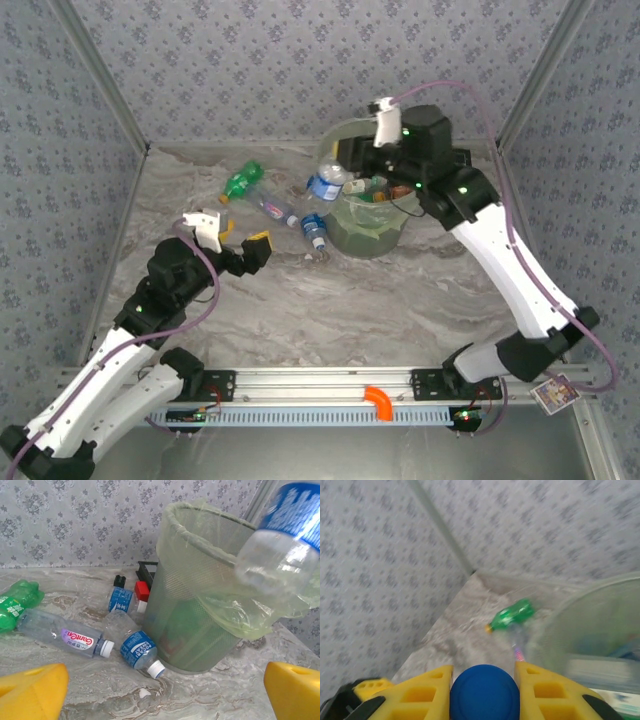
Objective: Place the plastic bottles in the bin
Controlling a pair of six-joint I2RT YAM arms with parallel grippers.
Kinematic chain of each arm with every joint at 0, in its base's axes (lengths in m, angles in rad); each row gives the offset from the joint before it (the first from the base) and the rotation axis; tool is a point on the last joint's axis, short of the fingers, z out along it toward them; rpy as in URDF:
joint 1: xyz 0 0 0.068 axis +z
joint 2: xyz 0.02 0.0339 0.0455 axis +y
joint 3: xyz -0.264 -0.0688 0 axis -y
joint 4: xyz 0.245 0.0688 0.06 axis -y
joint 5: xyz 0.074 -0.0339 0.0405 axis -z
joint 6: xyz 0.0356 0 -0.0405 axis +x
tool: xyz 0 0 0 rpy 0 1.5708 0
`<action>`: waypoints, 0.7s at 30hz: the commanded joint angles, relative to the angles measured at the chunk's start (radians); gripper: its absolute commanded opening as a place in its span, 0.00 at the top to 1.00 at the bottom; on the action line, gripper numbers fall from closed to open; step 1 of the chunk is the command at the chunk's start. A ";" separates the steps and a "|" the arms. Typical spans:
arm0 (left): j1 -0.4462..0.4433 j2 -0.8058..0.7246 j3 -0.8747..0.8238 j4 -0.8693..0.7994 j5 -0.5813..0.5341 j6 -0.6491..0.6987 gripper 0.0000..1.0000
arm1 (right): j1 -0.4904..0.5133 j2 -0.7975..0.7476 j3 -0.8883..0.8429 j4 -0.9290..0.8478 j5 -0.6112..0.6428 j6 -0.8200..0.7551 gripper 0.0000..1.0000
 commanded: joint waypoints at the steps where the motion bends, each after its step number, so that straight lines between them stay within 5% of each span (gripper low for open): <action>1: -0.006 -0.011 0.013 -0.004 -0.017 -0.017 0.00 | -0.055 -0.065 -0.036 0.038 0.102 -0.033 0.74; 8: -0.006 -0.008 0.006 0.001 -0.015 -0.026 0.00 | -0.177 -0.110 -0.105 0.085 0.159 -0.039 0.74; 21: -0.005 -0.009 0.021 -0.028 -0.035 -0.025 0.00 | -0.189 -0.058 -0.301 0.166 0.133 -0.005 0.74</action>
